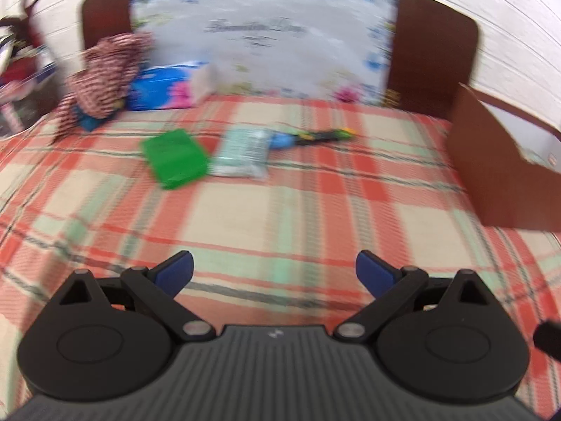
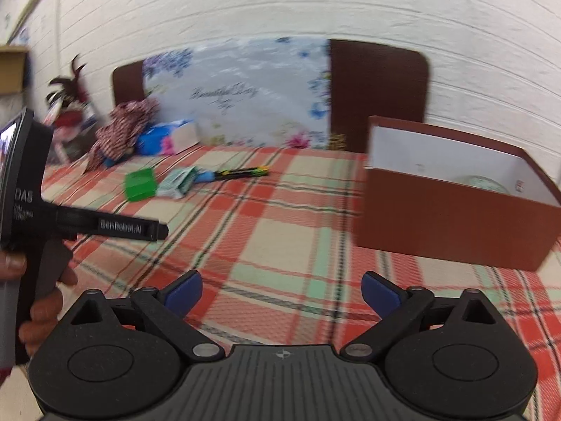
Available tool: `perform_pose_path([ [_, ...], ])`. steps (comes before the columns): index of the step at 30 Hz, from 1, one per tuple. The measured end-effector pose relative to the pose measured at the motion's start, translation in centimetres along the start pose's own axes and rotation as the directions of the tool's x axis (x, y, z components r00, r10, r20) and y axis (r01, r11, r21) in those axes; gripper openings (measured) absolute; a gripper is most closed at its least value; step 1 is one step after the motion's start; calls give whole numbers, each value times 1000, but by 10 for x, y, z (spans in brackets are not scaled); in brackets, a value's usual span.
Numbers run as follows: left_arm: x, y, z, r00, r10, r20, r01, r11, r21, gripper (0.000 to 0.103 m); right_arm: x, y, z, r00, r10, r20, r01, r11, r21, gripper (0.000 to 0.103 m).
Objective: Organize objects
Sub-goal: 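Move the right gripper to the green plastic case and close on it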
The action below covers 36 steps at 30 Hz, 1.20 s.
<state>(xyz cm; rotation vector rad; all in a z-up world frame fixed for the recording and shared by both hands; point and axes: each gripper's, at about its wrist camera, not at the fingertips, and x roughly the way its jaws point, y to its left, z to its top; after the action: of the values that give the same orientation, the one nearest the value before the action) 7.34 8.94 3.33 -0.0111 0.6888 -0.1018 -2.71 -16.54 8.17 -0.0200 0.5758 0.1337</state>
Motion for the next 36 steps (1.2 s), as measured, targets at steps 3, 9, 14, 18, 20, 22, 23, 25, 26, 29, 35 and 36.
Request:
perform_pose_path([
  [3,14,35,7,998,57,19,-56,998,-19,100,24,19,11,998,58,-15,-58,998,-40,86],
  [9,49,113,18,965,252,65,-247,965,-84,100,86,64,43,987,152,-42,-155,985,-78,66],
  [14,51,178,4,961,252,116,-183,891,-415,98,136,130,82,967,252,31,-235,936,-263,64],
  [18,46,194,1,949,270,161,-156,850,-504,98,188,178,99,952,305,-2,-282,879,-385,63],
  [20,46,192,2,947,275,168,-158,850,-502,98,221,193,106,960,278,-34,-269,879,-395,63],
  [22,46,193,2,946,275,173,-154,849,-506,98,253,200,112,961,254,-108,-276,888,-368,62],
  [23,46,194,2,946,273,176,-150,847,-510,98,264,200,113,957,252,-147,-288,893,-346,61],
  [25,47,195,1,945,273,178,-149,847,-509,98,254,196,112,947,288,-143,-319,892,-320,59],
  [26,48,195,1,945,275,176,-152,849,-506,98,242,194,109,938,314,-148,-346,878,-330,59],
  [29,49,193,2,945,281,170,-166,855,-491,98,186,174,88,935,338,-111,-354,855,-379,60],
  [35,59,173,10,946,304,109,-244,894,-375,98,80,47,24,989,131,-62,-143,955,-261,60],
  [36,62,167,13,947,310,88,-265,904,-335,98,67,23,14,996,62,-63,-75,967,-242,60],
])
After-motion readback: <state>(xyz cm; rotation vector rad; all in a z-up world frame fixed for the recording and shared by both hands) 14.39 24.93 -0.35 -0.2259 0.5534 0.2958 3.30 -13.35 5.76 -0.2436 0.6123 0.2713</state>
